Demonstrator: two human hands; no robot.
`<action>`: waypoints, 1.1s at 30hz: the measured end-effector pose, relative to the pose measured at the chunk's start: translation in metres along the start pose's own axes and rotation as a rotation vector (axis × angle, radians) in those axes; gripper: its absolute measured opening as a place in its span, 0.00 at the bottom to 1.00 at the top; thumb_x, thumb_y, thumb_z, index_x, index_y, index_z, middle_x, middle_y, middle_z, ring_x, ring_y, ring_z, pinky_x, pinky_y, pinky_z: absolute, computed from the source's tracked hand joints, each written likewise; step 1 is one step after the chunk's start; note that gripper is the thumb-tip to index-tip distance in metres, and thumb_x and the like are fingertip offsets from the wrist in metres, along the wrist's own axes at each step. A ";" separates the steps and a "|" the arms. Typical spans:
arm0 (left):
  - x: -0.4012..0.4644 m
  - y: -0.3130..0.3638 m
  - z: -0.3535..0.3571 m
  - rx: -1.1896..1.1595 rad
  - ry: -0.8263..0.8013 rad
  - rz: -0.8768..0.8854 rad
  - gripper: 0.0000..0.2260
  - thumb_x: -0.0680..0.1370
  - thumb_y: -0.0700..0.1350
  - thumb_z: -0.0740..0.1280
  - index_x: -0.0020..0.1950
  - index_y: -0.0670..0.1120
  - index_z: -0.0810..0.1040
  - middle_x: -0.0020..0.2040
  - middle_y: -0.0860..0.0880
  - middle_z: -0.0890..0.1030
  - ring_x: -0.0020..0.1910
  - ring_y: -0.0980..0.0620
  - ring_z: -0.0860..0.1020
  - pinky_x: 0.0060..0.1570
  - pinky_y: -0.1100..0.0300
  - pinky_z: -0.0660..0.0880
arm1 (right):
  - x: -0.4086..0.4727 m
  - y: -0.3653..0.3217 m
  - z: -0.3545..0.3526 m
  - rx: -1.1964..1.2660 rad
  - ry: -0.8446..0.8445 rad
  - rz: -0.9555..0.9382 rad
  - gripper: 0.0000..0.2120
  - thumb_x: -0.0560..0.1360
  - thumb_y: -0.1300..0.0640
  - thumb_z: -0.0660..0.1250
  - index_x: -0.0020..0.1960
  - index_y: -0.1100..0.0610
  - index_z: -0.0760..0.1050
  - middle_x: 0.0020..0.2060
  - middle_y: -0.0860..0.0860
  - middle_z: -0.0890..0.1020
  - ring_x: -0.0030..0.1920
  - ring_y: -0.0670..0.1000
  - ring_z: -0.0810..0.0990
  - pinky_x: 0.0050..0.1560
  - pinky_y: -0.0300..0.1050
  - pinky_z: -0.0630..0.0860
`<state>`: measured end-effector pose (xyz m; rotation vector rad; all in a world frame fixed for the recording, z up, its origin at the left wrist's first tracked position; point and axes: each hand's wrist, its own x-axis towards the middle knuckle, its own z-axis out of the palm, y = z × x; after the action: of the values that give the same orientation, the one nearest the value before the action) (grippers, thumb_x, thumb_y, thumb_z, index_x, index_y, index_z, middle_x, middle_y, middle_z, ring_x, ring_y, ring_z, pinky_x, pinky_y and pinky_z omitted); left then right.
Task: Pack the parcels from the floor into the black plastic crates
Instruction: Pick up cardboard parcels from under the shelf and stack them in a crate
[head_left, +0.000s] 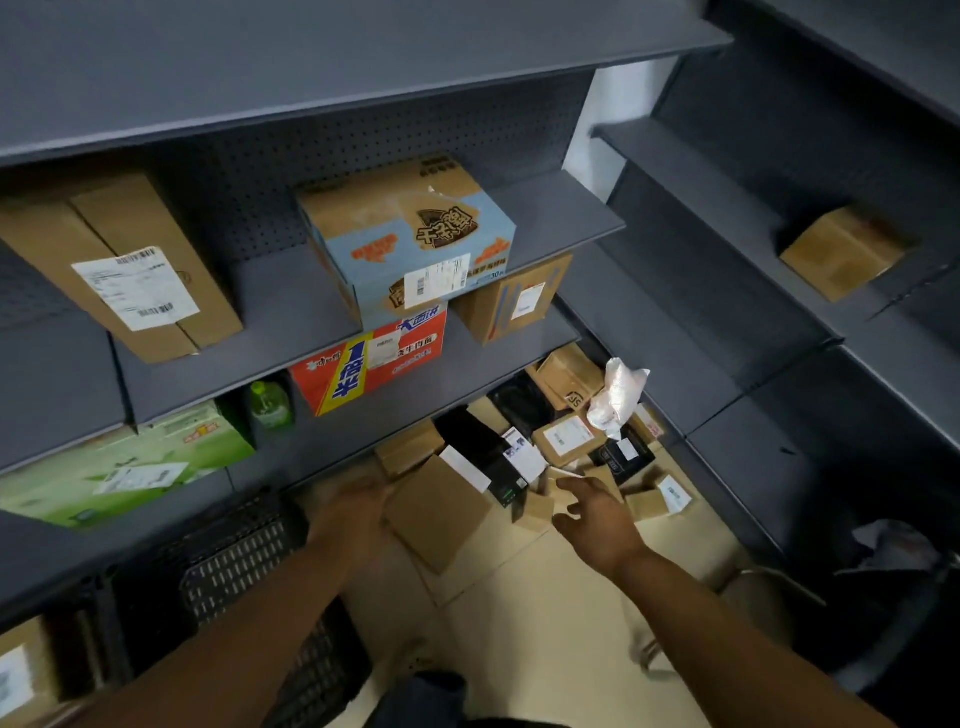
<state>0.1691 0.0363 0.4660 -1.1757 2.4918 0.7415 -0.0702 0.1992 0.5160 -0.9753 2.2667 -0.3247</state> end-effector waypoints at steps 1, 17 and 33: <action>0.007 -0.001 0.000 -0.006 -0.006 -0.012 0.21 0.80 0.46 0.59 0.73 0.45 0.63 0.72 0.45 0.67 0.70 0.47 0.66 0.67 0.57 0.64 | 0.009 -0.001 0.000 -0.008 -0.015 -0.001 0.22 0.75 0.59 0.66 0.68 0.55 0.69 0.65 0.53 0.70 0.56 0.53 0.78 0.55 0.40 0.73; 0.088 0.015 0.065 -0.295 -0.032 -0.415 0.22 0.79 0.43 0.60 0.73 0.51 0.64 0.73 0.50 0.64 0.71 0.50 0.64 0.66 0.58 0.64 | 0.181 0.036 0.032 -0.136 -0.421 -0.136 0.19 0.74 0.58 0.67 0.64 0.55 0.70 0.60 0.55 0.76 0.61 0.56 0.76 0.59 0.50 0.73; 0.225 -0.023 0.286 -0.507 -0.007 -0.697 0.26 0.77 0.44 0.62 0.74 0.54 0.61 0.67 0.52 0.70 0.62 0.52 0.71 0.58 0.59 0.71 | 0.374 0.134 0.220 -0.325 -0.541 -0.218 0.21 0.78 0.60 0.61 0.71 0.56 0.66 0.66 0.57 0.72 0.64 0.56 0.73 0.60 0.46 0.72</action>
<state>0.0567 0.0427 0.1192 -2.0360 1.7054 1.1650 -0.1978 0.0288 0.1153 -1.2970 1.7482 0.2096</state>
